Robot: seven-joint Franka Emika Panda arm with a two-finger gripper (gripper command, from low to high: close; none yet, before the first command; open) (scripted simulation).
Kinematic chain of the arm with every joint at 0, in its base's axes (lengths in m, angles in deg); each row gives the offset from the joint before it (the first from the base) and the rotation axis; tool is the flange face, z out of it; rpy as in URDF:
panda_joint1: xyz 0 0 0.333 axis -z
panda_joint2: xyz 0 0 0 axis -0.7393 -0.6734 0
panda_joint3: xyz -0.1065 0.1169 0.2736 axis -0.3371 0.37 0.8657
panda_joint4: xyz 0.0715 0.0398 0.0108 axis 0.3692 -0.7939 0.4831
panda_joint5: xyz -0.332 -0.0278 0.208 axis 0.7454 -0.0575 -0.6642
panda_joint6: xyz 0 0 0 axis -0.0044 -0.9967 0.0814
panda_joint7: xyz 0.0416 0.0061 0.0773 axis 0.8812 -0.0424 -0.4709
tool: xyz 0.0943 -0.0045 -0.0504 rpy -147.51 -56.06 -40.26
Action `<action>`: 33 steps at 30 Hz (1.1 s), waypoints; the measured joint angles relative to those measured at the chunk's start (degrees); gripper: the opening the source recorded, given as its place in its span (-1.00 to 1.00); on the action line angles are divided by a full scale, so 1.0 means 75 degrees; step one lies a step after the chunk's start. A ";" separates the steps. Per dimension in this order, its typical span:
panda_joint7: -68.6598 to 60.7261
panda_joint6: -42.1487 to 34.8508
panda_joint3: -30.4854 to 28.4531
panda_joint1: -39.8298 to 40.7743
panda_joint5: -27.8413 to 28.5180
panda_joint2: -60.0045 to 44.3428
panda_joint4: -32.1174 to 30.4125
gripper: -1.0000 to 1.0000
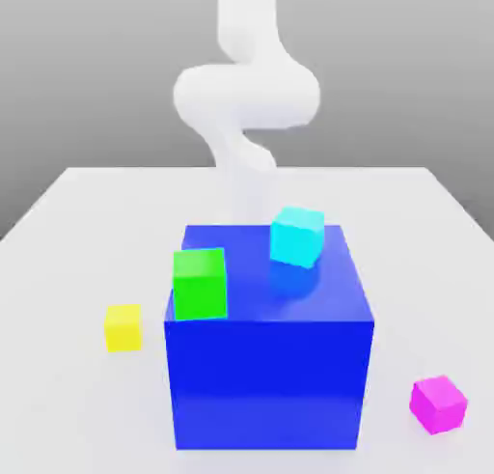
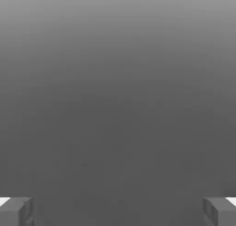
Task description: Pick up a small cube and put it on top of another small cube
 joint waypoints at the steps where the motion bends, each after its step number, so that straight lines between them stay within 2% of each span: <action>1: -0.0113 0.0092 0.0140 -0.0092 0.0060 -0.0282 0.0032 0.00; 13: 0.0574 0.1440 0.1092 -0.0677 -0.0273 -0.3565 -0.0546 0.00; 21: 0.1647 0.2340 0.1674 -0.1226 0.0113 -0.5809 -0.0989 0.00; 27: 0.2698 0.2992 0.1646 -0.1863 0.0734 -0.7514 -0.1313 0.00; 33: 0.3601 0.3995 0.0925 -0.2394 0.1391 -0.8884 -0.1207 0.00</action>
